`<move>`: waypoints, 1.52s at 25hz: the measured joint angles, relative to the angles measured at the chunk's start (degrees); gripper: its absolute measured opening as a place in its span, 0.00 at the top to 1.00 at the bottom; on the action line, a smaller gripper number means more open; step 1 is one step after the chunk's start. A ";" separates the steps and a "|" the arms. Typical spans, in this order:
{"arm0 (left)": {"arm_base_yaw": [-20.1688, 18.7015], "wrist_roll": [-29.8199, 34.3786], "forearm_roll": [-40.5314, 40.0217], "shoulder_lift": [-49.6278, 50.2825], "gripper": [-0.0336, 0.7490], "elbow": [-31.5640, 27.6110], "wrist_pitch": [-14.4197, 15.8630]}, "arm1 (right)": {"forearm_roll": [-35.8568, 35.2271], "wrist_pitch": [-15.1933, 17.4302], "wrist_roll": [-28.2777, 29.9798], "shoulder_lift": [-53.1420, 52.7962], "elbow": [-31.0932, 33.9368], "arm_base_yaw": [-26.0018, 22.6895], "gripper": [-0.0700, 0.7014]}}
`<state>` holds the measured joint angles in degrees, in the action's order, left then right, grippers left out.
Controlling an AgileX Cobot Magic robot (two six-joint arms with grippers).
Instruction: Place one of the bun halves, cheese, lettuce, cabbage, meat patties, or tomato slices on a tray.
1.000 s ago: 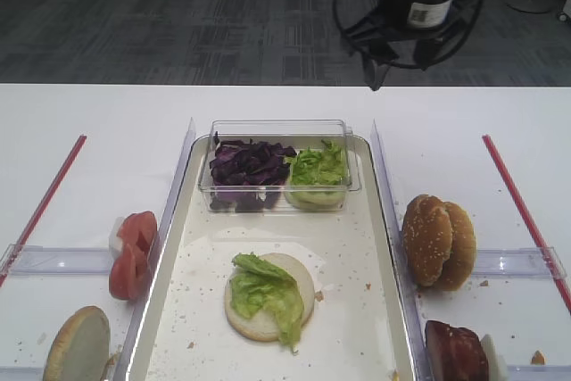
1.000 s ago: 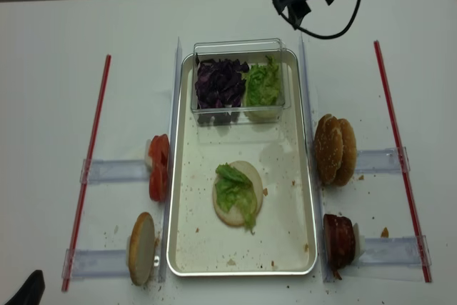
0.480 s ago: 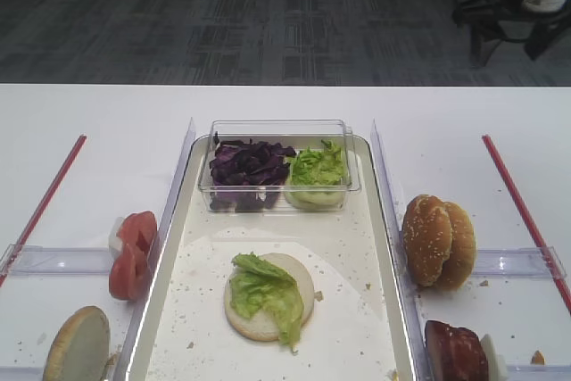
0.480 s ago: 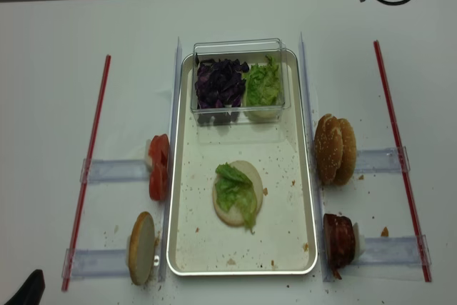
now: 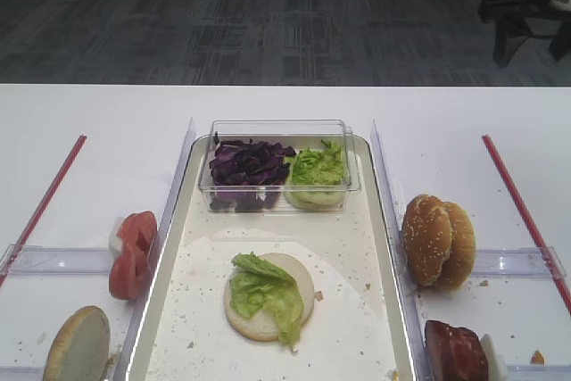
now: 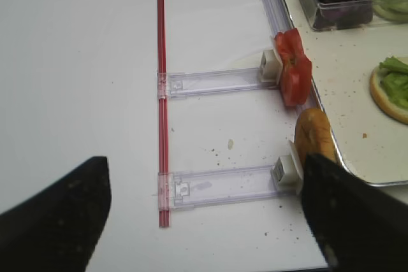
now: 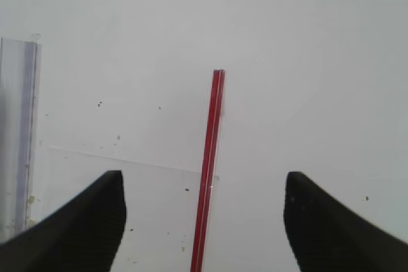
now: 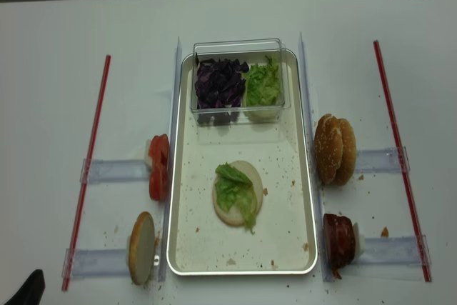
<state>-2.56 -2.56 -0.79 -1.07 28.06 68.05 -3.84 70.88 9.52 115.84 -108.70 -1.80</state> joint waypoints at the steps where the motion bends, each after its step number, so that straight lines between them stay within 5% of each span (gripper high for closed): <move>1: 0.00 0.00 0.00 0.00 0.24 0.00 0.00 | -0.70 0.00 0.00 0.00 0.00 0.00 0.21; 11: 0.00 0.00 0.00 0.00 0.24 0.00 0.00 | -3.25 0.00 -0.70 -2.95 3.17 0.10 0.21; 38: 0.00 0.00 0.00 0.00 0.24 0.00 0.00 | -4.40 0.23 0.01 -46.64 45.44 0.10 0.21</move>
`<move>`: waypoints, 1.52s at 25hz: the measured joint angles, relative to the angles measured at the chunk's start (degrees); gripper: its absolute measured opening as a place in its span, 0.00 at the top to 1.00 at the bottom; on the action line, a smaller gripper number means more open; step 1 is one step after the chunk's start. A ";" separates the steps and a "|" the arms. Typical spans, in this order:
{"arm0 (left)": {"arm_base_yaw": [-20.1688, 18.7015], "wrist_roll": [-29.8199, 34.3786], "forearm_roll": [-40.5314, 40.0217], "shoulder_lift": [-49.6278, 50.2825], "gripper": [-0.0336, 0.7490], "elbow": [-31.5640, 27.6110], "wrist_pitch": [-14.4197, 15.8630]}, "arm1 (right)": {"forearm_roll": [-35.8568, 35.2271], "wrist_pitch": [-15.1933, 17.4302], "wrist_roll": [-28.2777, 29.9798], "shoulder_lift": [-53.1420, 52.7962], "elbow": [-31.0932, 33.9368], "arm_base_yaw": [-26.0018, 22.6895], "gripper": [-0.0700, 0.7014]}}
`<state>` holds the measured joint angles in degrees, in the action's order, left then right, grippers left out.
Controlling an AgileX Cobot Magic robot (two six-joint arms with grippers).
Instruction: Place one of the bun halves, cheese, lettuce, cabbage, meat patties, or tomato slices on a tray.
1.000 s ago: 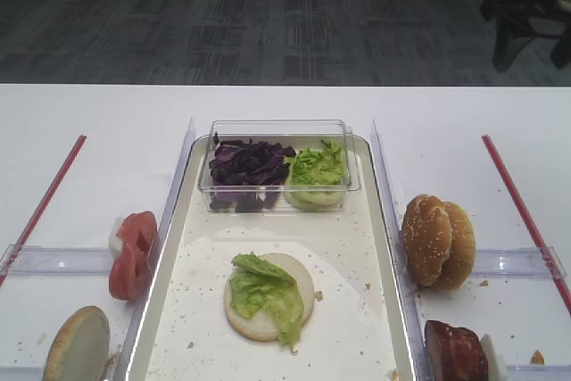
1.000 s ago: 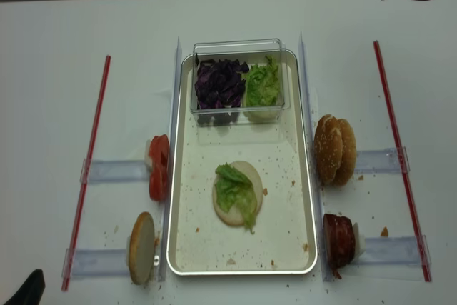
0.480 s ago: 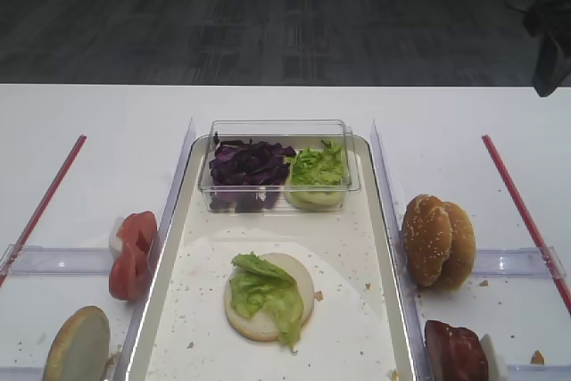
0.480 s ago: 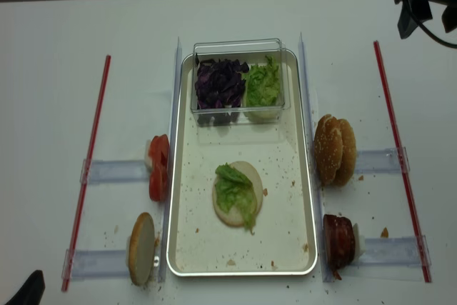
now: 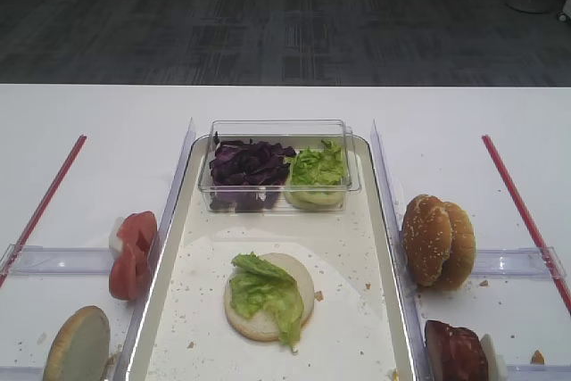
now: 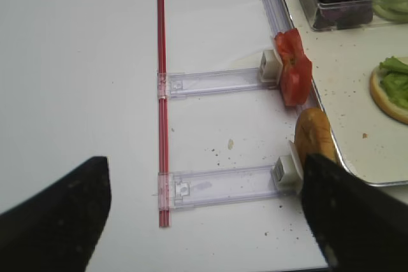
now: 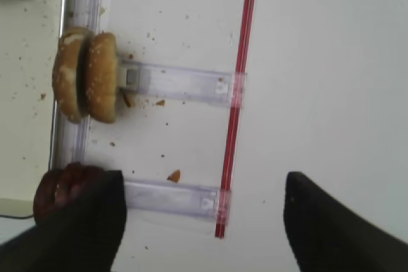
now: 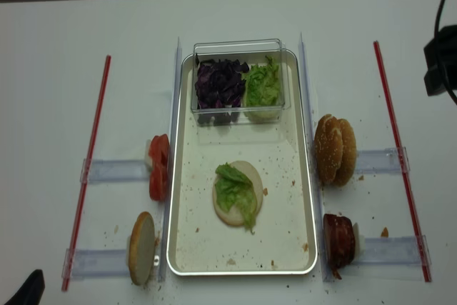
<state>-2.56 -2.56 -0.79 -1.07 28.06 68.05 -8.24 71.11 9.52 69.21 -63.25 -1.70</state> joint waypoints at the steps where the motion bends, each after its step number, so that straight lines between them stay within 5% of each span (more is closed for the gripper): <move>1: 0.00 0.00 0.00 0.00 0.24 0.00 0.00 | 0.00 0.00 0.00 -2.31 1.62 0.00 0.21; 18: 0.00 0.00 0.00 0.00 0.24 0.00 0.00 | -0.08 -5.74 -1.31 -36.83 28.81 0.00 0.21; 38: 0.00 0.00 0.00 0.00 0.24 0.00 0.00 | -0.14 -6.44 -2.14 -59.09 35.74 0.00 0.21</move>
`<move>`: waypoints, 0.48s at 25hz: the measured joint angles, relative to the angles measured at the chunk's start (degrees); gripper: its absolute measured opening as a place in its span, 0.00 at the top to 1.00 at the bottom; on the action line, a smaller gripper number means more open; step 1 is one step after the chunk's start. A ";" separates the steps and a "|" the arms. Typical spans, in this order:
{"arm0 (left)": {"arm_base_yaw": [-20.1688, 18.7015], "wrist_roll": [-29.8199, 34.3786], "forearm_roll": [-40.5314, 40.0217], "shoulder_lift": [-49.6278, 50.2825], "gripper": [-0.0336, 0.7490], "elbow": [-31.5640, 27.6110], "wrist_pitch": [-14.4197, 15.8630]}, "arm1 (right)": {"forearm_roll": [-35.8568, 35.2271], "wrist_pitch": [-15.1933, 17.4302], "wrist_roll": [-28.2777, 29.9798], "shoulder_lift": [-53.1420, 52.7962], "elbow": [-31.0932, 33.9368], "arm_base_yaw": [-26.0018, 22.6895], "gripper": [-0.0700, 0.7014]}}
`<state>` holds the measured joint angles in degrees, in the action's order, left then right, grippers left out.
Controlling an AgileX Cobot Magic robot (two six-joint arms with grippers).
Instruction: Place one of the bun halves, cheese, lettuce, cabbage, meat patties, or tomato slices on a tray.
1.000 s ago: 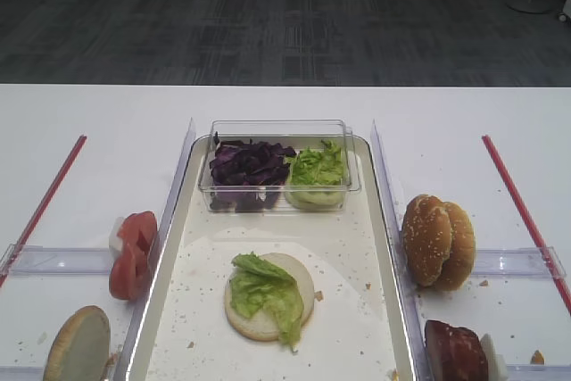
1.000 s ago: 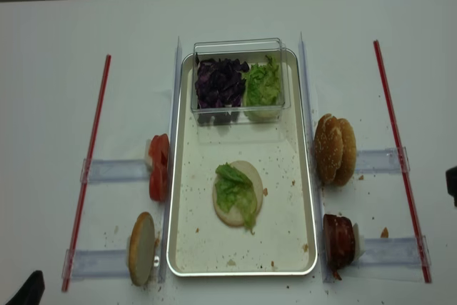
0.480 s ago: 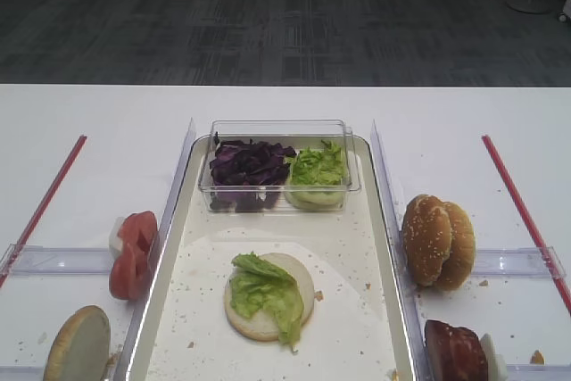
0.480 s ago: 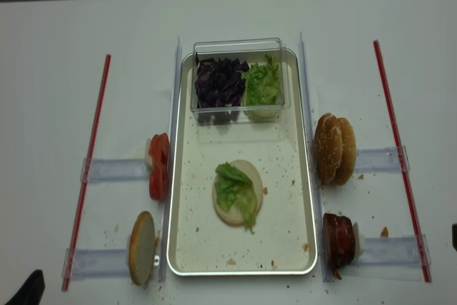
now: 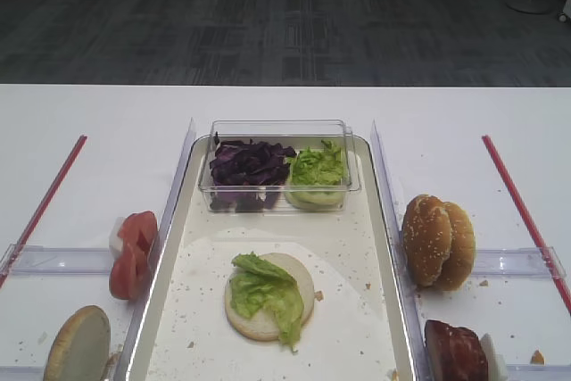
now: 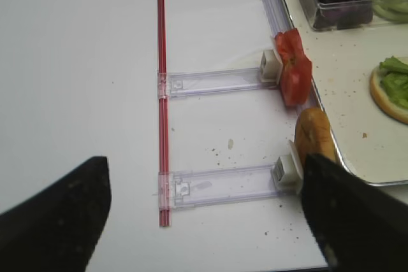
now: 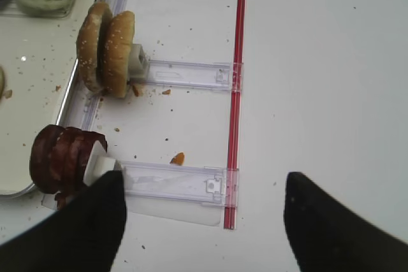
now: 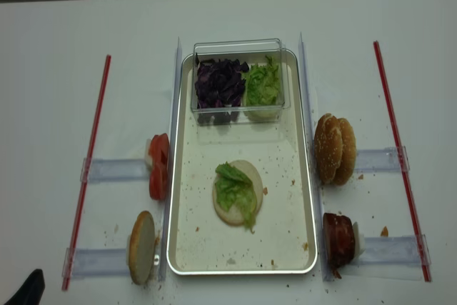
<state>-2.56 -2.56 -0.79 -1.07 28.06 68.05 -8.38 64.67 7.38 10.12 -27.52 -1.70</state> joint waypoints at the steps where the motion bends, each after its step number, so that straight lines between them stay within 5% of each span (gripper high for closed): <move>1: 0.00 0.00 0.00 0.00 0.24 0.00 0.00 | 0.00 0.00 -0.08 -0.39 0.00 0.00 0.21; 12: 0.00 0.00 0.00 0.00 0.24 0.00 0.00 | 1.35 0.00 -1.90 -5.01 0.00 0.00 0.21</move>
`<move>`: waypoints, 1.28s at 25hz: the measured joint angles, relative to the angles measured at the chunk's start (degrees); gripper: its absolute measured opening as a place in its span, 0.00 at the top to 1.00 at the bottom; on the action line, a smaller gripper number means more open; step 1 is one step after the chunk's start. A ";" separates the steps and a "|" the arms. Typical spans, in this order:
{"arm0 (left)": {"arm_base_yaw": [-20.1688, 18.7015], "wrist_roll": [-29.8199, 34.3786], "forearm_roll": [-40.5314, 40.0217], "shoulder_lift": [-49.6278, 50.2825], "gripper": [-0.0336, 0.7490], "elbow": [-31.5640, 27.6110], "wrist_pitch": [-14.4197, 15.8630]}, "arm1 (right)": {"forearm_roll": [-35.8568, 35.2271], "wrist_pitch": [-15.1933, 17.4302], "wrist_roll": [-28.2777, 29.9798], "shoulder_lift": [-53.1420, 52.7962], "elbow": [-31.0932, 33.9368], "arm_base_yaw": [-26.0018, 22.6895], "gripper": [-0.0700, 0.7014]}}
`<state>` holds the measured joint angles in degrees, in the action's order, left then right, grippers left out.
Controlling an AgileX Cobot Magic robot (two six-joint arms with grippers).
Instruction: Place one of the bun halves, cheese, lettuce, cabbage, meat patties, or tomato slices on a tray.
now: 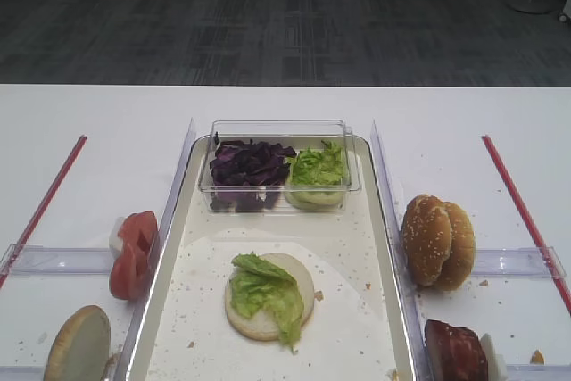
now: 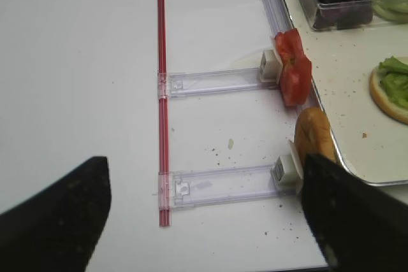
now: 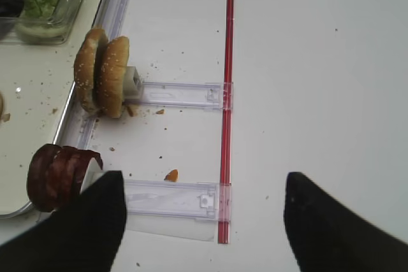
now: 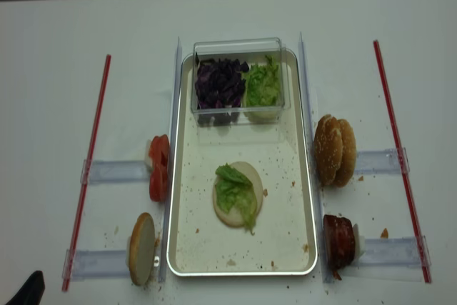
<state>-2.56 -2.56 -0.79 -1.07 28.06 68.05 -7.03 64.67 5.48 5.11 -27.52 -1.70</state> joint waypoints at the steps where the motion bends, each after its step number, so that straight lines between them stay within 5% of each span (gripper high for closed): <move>1: 0.00 0.00 0.00 0.00 0.24 0.00 0.00 | 0.09 0.00 -0.04 -0.44 0.00 0.00 0.21; 32: 0.00 0.00 0.10 0.00 0.24 0.00 0.00 | 1.86 0.10 -1.70 -6.04 0.00 1.41 0.21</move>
<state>-2.56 -2.56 -0.69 -1.07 28.06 68.05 -5.17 64.77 3.78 -0.93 -27.52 -0.29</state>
